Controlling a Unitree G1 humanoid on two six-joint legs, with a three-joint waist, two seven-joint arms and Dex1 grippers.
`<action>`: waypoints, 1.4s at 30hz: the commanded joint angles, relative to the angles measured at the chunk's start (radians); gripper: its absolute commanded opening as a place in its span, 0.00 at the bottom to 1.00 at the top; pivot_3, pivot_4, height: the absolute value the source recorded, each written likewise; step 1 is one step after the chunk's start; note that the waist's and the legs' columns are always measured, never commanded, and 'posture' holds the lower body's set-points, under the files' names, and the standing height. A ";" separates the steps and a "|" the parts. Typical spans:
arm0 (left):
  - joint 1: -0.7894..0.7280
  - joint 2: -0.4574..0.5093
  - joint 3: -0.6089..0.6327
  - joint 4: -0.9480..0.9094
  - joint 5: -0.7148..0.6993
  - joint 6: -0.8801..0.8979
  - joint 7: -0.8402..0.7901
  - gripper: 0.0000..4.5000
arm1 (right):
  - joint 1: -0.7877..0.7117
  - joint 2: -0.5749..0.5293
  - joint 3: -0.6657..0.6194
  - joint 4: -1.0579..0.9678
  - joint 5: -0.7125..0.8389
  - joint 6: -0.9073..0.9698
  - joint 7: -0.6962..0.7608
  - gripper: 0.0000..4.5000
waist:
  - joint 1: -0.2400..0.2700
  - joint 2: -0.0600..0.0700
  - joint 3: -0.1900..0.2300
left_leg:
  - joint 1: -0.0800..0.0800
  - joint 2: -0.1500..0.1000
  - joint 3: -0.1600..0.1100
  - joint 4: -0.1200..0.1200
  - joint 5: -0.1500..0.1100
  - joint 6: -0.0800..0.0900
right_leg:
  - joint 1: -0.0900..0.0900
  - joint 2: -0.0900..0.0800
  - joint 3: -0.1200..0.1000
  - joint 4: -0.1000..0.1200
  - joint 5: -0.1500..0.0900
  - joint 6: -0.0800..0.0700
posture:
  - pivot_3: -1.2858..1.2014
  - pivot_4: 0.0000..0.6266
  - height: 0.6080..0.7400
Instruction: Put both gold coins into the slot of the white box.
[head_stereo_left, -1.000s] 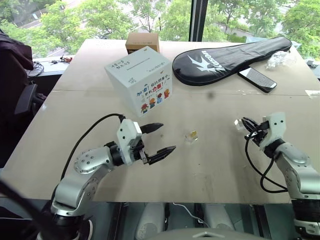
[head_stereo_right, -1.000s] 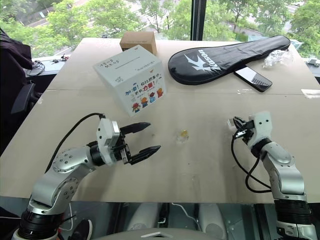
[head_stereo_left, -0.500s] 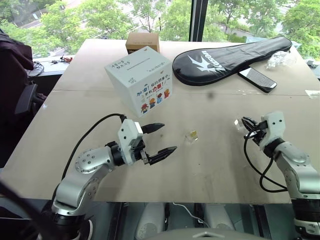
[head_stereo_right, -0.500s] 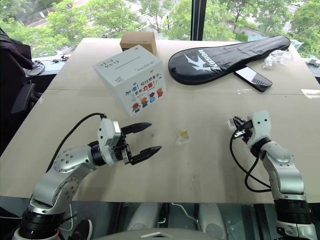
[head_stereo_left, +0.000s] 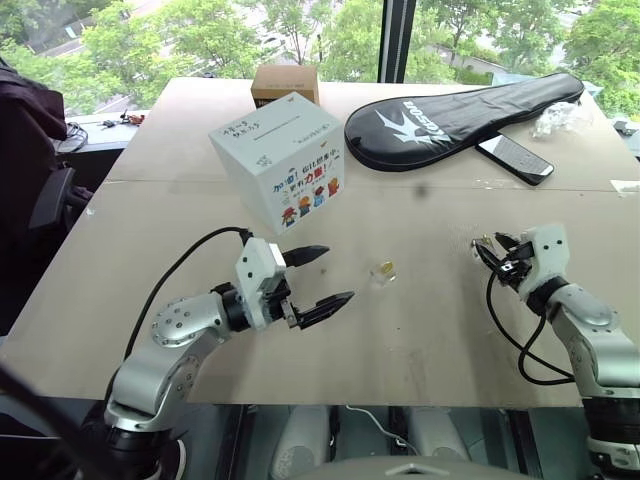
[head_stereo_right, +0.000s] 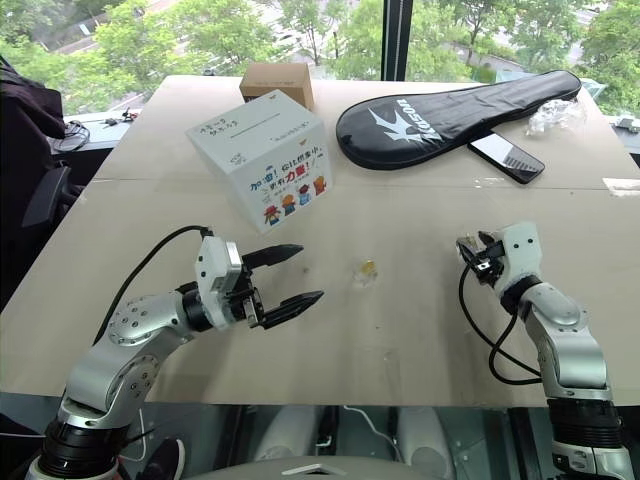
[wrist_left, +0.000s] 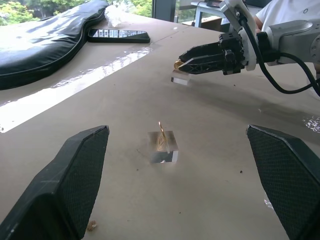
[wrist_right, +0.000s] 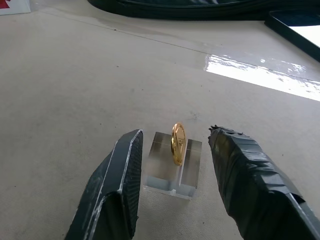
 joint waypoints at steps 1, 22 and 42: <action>0.000 -0.005 0.008 -0.031 -0.004 -0.016 0.004 1.00 | -0.017 -0.001 -0.008 -0.015 -0.002 -0.001 -0.007 0.46 | 0.000 0.000 0.000 | 0.000 0.000 0.000 0.000 0.000 0.000 | 0.000 0.000 0.000 0.000 0.000 0.000 | 0.52 0.24 1.00; -0.079 -0.149 0.101 -0.038 -0.272 0.133 0.161 1.00 | -0.068 0.100 -0.120 -0.137 0.306 0.096 0.037 0.00 | 0.000 0.000 0.000 | 0.000 0.000 -0.001 0.000 0.000 0.000 | 0.000 -0.001 0.000 0.000 0.000 0.000 | 0.52 0.24 1.00; -0.181 -0.458 0.108 0.001 -0.972 0.289 0.525 0.61 | -0.235 0.302 0.067 -0.411 1.009 0.400 -0.200 0.00 | -0.013 -0.001 0.000 | -0.001 -0.001 -0.002 0.001 0.000 0.000 | 0.000 0.001 0.000 0.001 0.000 0.000 | 0.52 0.24 1.00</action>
